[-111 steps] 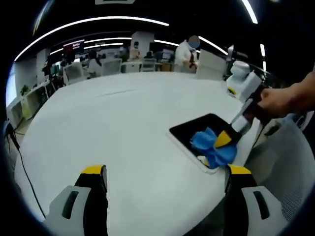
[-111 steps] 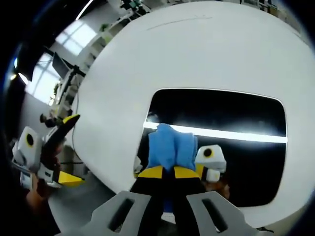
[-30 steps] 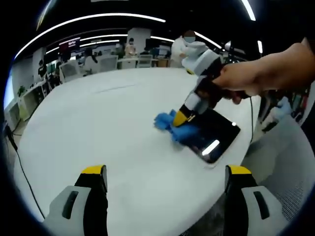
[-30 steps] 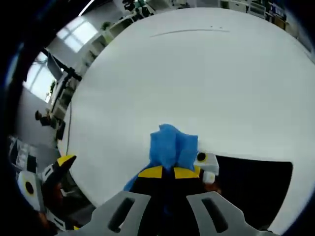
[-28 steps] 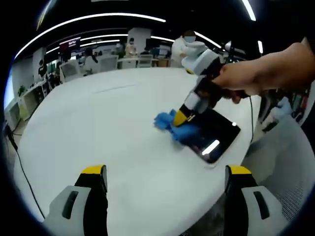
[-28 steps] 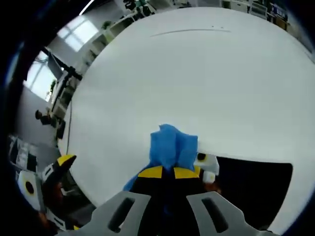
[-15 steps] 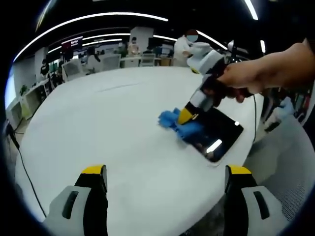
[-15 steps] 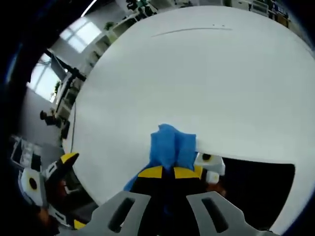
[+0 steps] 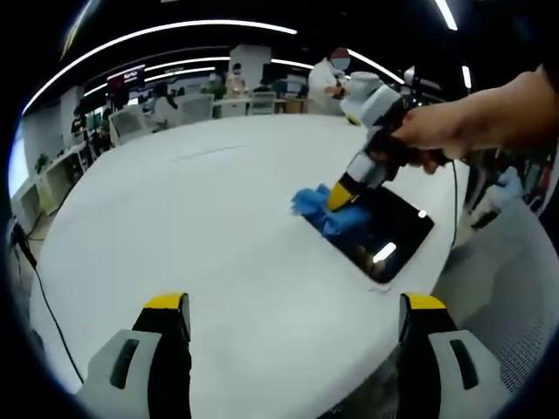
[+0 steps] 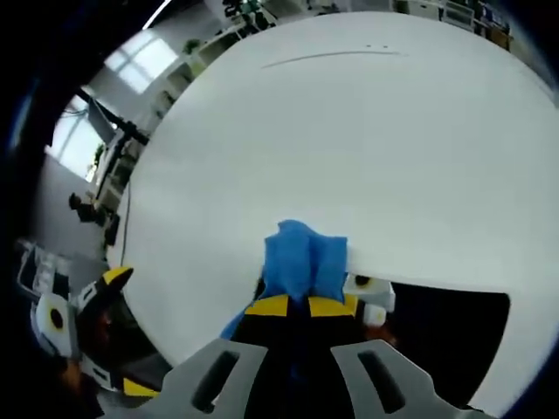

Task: Wipe the mirror surface with the cleaning cloth until all visible marks leave the cleaned area.

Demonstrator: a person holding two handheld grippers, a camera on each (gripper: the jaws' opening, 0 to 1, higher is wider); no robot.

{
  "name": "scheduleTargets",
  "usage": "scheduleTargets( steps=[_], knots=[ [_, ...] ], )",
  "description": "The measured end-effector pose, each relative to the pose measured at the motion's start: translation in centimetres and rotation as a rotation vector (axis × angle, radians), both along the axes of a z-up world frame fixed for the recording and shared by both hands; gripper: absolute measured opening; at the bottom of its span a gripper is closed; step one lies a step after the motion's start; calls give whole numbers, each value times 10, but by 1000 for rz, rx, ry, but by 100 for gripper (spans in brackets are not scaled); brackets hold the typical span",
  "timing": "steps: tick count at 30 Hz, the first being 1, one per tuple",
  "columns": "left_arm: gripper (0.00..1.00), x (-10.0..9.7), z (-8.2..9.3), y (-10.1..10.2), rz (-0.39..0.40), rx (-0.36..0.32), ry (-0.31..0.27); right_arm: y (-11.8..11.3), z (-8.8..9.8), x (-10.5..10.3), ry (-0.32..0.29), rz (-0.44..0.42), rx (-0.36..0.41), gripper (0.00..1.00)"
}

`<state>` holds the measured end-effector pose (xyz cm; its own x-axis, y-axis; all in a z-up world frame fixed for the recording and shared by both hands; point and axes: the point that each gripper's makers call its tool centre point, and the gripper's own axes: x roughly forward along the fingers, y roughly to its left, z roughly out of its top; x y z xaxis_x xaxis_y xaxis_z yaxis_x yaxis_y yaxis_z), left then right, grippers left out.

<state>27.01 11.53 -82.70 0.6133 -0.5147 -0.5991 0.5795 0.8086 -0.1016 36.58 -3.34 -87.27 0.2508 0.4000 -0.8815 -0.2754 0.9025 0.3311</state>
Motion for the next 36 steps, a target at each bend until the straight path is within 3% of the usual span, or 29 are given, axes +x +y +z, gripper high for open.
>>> scheduleTargets(
  steps=[9, 19, 23, 27, 33, 36],
  knots=[
    [99, 0, -1, -1, -9, 6, 2, -16, 0, 2, 10, -18, -11, 0],
    [99, 1, 0, 0, -13, 4, -13, -14, 1, 0, 16, -13, -15, 0],
    [99, -1, 1, -5, -51, 18, -27, -14, -1, 1, 4, -3, -21, 0],
    [99, 2, 2, -1, -34, 11, -38, -15, -1, 2, 22, -31, -7, 0],
    [99, 5, 4, 2, -10, 5, -46, -13, -3, 5, 1, 20, -25, 0],
    [99, 4, 5, 0, 0, -35, -33, -13, -3, 4, 13, 18, -32, 0]
  ],
)
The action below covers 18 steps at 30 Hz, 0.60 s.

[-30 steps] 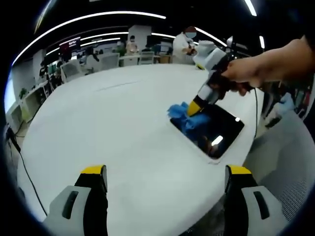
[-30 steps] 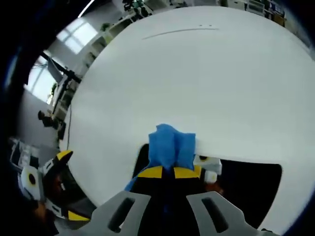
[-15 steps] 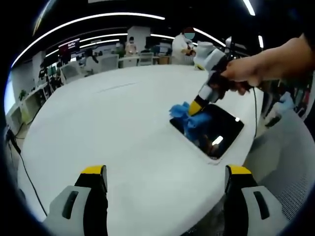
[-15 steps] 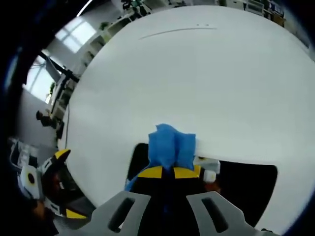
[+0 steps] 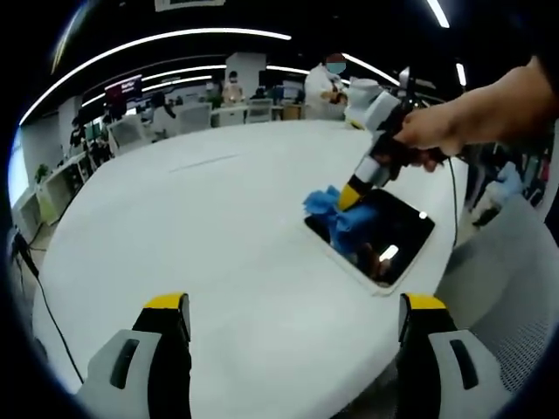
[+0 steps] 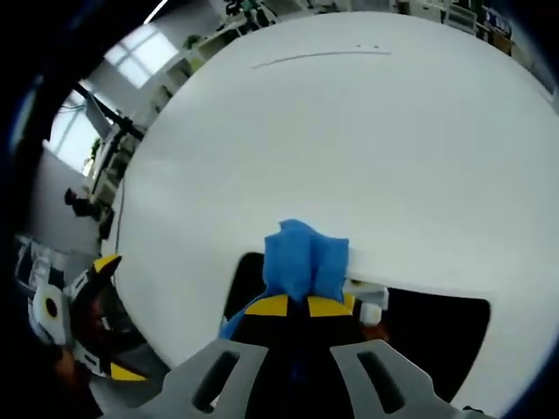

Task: Wipe the mirror surface with the cleaning cloth until all visible marks leave the cleaned area.

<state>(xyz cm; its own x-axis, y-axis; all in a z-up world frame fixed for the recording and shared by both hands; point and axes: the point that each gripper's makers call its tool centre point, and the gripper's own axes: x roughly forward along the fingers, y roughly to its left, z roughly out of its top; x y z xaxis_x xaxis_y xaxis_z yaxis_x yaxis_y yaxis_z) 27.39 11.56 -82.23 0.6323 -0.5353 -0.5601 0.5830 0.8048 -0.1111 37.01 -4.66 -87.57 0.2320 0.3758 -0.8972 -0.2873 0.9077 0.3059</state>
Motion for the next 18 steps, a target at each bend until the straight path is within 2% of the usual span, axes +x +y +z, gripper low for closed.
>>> scheduleTargets(
  steps=[6, 9, 12, 14, 18],
  knots=[
    [99, -2, -2, -3, -13, 8, 17, -1, 3, -3, -2, -36, 17, 0],
    [99, -3, -3, -5, -27, 11, 19, -1, 3, -9, -31, -53, 19, 0],
    [99, -5, -3, -6, -37, 30, 14, 0, 4, -18, -65, -31, -5, 0],
    [99, -5, -2, -8, -52, 28, 9, 0, 5, -23, -70, -33, -1, 0],
    [99, -8, -5, -11, -88, 66, 7, 0, 4, -25, -93, -37, -4, 0]
  ],
)
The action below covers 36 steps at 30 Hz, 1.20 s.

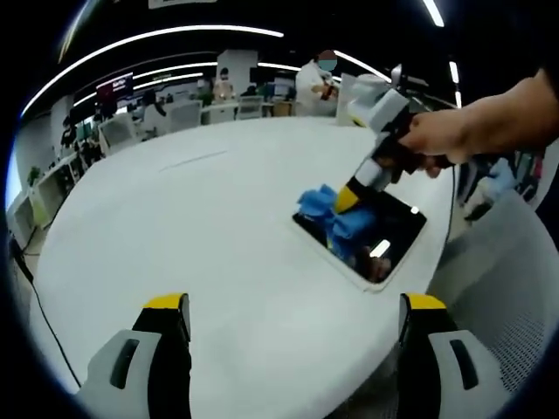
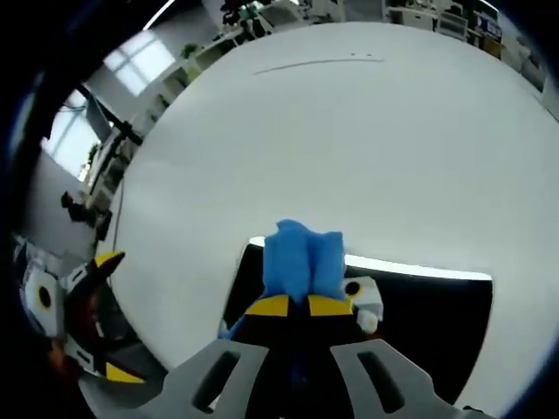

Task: Wipe the mirror surface with the cleaning cloth until all visible marks leave the cleaned area.

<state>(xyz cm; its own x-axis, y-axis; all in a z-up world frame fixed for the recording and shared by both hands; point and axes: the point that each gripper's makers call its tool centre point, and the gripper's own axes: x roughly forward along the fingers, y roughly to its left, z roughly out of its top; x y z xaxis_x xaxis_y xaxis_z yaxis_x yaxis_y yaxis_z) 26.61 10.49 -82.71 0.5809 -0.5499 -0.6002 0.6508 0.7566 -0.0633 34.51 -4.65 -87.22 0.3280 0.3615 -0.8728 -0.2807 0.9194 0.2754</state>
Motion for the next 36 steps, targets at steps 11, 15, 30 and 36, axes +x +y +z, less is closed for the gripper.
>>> scheduleTargets(
  steps=[11, 15, 30, 36],
  knots=[
    [99, 2, 0, 6, 35, -2, 8, 0, 1, -25, 20, 5, 4, 0],
    [99, 2, 1, 2, 27, -19, 10, 0, 1, -33, 28, 2, 11, 0],
    [99, 1, 3, -1, 8, -32, 1, 1, 3, -54, 48, -7, 34, 0],
    [99, 1, 3, -1, 8, -35, 3, 2, 4, -62, 55, -12, 47, 0]
  ],
)
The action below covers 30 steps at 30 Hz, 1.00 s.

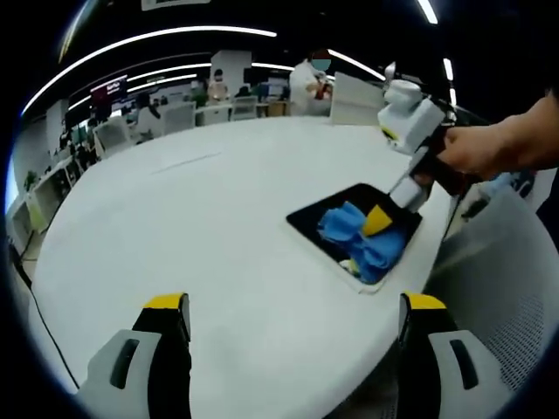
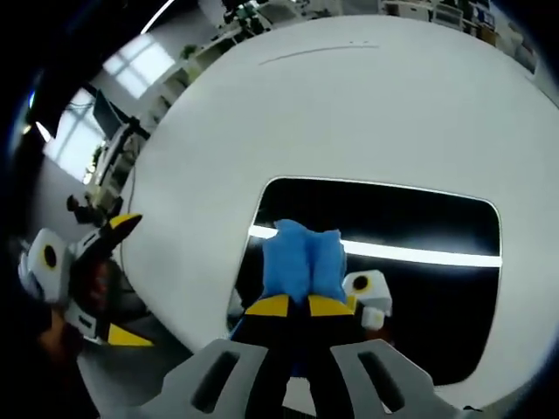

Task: Wipe the mirror surface with the cleaning cloth until all visible marks leave the cleaned area.

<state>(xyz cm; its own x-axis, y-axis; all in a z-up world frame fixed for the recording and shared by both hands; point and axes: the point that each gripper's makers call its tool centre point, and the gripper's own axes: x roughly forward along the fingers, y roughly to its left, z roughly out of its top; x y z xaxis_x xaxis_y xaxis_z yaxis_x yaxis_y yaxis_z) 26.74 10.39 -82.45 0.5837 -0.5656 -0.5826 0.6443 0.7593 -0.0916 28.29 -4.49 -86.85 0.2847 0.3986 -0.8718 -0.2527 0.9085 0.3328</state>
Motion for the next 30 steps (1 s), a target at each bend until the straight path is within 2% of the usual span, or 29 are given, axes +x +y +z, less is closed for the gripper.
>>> scheduleTargets(
  steps=[13, 19, 30],
  knots=[
    [99, 2, 2, 3, 19, -5, -13, 1, 0, -12, -13, 22, -7, 0],
    [99, 2, 1, 5, 22, -2, -9, 1, -1, -18, 20, 20, 8, 0],
    [99, 1, 0, 2, 15, 5, -3, 2, -2, -30, 35, 5, 31, 0]
  ],
)
